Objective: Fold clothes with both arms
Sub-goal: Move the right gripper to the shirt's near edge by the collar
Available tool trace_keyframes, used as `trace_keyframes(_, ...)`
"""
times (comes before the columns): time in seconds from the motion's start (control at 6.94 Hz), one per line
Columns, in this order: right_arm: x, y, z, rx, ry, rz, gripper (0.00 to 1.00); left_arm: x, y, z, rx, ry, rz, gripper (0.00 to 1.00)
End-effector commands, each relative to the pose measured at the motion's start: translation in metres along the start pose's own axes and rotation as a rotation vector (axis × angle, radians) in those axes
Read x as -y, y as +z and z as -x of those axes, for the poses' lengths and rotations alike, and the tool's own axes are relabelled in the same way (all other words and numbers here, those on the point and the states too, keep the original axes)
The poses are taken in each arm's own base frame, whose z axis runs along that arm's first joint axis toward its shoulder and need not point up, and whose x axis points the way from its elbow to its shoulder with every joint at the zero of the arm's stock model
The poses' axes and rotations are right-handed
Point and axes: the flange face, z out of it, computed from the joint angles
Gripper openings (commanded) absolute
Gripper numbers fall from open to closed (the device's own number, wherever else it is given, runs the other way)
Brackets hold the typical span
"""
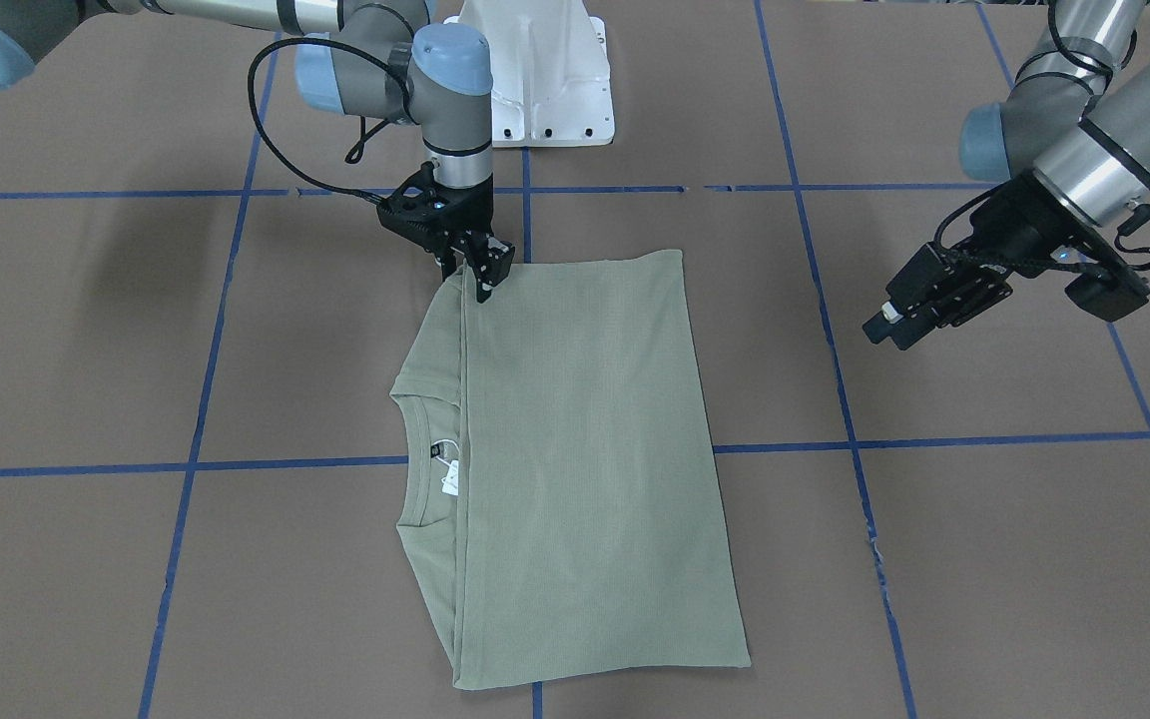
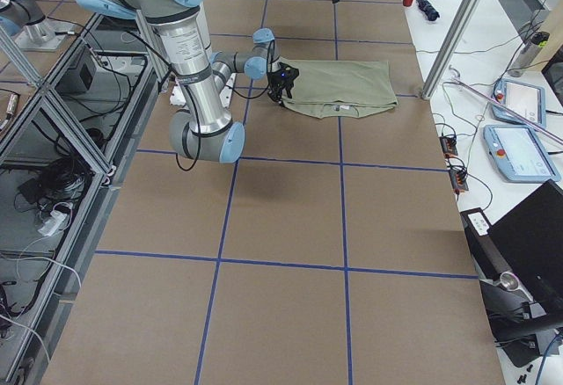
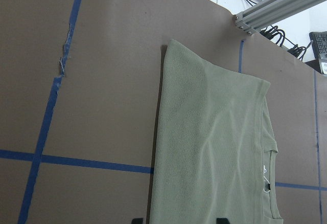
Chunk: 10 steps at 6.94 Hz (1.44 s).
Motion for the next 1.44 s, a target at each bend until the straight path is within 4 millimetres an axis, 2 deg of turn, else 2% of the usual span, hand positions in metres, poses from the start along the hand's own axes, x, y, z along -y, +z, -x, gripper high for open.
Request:
trace_keyframes(0.0,0.004,-0.002,0.002,0.004,0.003,-0.003,0.00,0.000,0.000,0.000,0.000,0.000,0.000,0.57)
trace_keyframes(0.14,0.009,-0.006,0.004,0.010,0.007,0.002,0.00,0.000,0.000,-0.001,-0.001,0.001,-0.002,0.57)
trace_keyframes(0.29,0.018,-0.020,-0.002,0.024,0.013,0.010,0.00,-0.001,0.000,-0.001,-0.001,-0.006,-0.002,0.57)
trace_keyframes(0.43,0.026,-0.032,-0.022,0.034,0.013,0.019,0.00,-0.004,0.003,-0.007,-0.007,-0.034,-0.018,0.57)
trace_keyframes(0.58,0.027,-0.039,-0.033,0.036,0.017,0.026,0.00,-0.033,0.024,-0.032,-0.037,-0.136,-0.009,0.56)
trace_keyframes(0.72,0.023,-0.050,-0.050,0.042,0.008,0.045,0.00,-0.072,0.048,-0.049,-0.057,-0.201,-0.016,0.56)
trace_keyframes(0.86,0.019,-0.061,-0.069,0.045,0.010,0.064,0.00,-0.110,0.071,-0.056,-0.048,-0.264,-0.001,0.56)
trace_keyframes(1.01,0.010,-0.067,-0.077,0.046,0.014,0.082,0.00,-0.154,0.096,-0.071,0.010,-0.291,-0.008,0.57)
trace_keyframes(1.15,-0.001,-0.072,-0.082,0.026,0.003,0.091,0.00,-0.212,0.116,-0.089,0.105,-0.290,-0.032,0.57)
trace_keyframes(1.3,-0.010,-0.077,-0.088,0.005,-0.002,0.093,0.00,-0.261,0.134,-0.093,0.142,-0.326,-0.029,0.57)
